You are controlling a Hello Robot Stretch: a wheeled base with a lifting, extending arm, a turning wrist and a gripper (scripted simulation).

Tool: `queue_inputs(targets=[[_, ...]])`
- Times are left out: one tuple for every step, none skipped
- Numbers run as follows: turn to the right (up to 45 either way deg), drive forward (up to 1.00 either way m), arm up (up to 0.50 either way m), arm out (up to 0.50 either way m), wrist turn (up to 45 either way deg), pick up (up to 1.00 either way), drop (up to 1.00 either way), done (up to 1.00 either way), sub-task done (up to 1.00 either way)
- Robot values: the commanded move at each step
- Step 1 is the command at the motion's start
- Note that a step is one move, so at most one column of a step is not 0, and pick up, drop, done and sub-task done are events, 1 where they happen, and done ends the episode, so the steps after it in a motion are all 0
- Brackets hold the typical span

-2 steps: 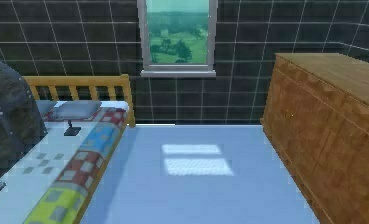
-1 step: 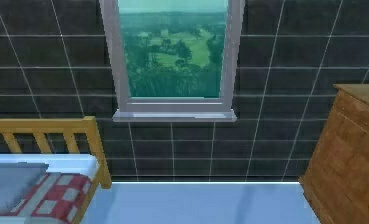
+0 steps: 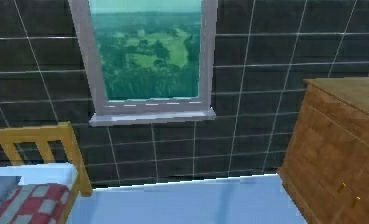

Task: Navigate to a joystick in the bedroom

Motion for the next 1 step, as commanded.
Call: queue_inputs(targets=[[0.0,0.15,0.00,0.00,0.0,0.00,0.00,0.00,0.00]])
